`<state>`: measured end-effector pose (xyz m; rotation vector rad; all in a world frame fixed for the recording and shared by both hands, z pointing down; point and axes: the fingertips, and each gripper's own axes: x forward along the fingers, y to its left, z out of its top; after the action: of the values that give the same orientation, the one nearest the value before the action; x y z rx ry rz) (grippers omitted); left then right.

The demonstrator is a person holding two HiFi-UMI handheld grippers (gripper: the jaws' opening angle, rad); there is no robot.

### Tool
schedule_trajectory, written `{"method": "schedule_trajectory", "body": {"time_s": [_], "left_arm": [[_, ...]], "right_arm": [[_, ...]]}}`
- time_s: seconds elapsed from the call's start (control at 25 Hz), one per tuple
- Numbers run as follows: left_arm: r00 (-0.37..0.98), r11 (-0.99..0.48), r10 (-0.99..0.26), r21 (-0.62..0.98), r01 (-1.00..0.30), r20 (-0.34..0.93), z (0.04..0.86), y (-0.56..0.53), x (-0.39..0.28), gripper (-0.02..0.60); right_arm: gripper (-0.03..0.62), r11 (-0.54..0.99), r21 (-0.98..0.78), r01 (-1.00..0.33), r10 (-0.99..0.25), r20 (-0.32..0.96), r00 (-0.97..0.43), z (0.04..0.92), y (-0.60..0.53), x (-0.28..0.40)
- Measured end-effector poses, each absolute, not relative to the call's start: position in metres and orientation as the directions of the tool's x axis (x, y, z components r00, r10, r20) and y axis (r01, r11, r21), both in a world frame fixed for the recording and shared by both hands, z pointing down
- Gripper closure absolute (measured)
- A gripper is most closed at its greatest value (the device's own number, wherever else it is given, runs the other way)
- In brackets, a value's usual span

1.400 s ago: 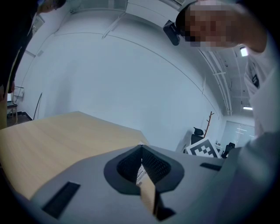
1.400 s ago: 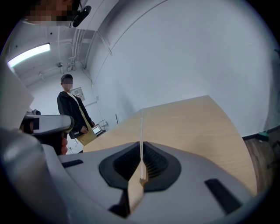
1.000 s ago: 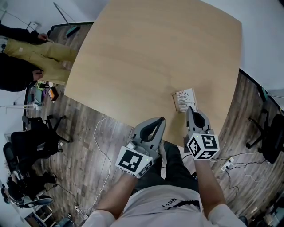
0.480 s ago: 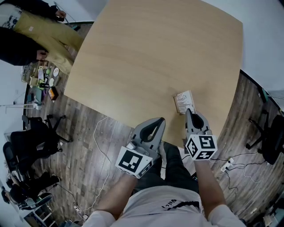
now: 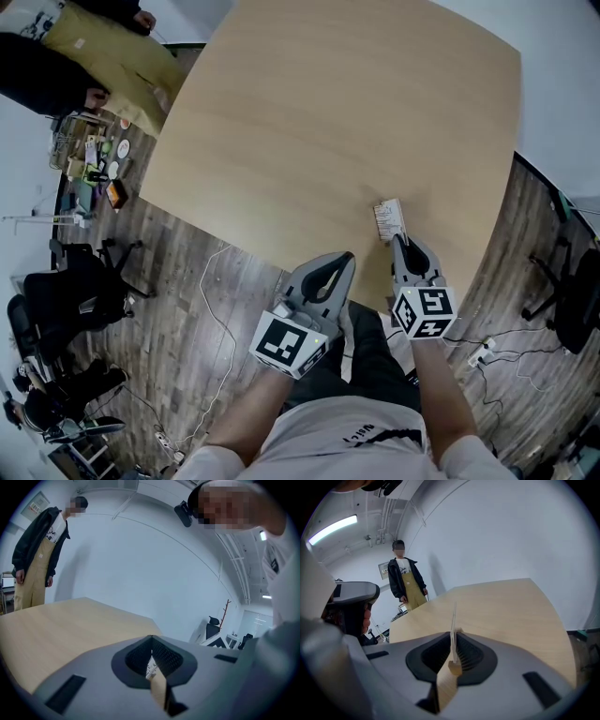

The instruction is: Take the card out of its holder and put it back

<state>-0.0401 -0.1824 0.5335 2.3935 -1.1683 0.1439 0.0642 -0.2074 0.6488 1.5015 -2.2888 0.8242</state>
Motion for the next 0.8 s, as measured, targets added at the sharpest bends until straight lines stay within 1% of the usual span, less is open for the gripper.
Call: {"method": "schedule_trajectory", "body": {"time_s": [0.2,0.4,0.8], "left_arm": [[0.646,-0.544,-0.709,0.363,-0.756,0.283,0.528,-0.177,-0.039,0.569],[0.657,-0.561,-0.704,0.355,-0.748,0.271,0.512,-0.17,-0.03,0.569],[0.661,-0.583,-0.699,0.318,-0.748,0.273,0.467,-0.145,-0.033,0.569]], "right_arm": [[0.566,0.29,-0.289,-0.912,-0.761,0.508,-0.403,0.631,-0.202,0.067],[0.566,0.285,-0.276,-0.918,-0.798,0.462,-0.386,0.59,-0.195,0.077],[0.567,0.382,-0.25,-0.89,-0.818,0.356,-0.451,0.506,-0.164,0.052]]}}
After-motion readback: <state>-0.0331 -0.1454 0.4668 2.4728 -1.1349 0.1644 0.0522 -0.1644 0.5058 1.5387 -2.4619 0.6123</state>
